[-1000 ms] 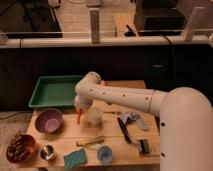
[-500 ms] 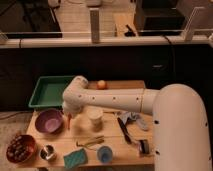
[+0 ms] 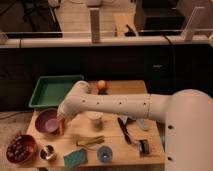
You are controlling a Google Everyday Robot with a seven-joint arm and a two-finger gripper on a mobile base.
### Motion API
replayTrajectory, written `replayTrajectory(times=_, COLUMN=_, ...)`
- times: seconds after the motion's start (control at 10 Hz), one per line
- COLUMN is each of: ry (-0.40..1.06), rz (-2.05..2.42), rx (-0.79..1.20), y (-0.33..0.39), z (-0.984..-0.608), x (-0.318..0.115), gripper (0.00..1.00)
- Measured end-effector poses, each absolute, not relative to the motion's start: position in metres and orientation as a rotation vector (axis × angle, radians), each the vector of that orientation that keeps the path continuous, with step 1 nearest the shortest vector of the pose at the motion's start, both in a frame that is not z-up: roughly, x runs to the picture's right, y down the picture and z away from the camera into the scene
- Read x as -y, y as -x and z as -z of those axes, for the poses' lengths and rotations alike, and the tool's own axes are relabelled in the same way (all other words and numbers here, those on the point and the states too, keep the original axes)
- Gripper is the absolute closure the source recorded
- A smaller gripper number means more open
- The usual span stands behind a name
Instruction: Place pepper in metal cup
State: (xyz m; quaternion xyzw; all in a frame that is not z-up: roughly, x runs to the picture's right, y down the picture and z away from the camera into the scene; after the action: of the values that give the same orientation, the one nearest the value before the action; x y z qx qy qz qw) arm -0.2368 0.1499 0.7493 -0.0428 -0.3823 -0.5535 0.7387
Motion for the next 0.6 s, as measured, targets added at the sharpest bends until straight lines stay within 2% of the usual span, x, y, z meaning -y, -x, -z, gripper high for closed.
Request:
replayTrajectory(times=0.2, ry=0.031, rz=1.275, rx=0.957, y=0.257, z=-0.721, x=-0.167, gripper=0.98)
replayTrajectory(times=0.6, ry=-0.058, rz=1.412, rx=1.132, y=0.299, z=-0.695, x=-0.191, gripper=0.98)
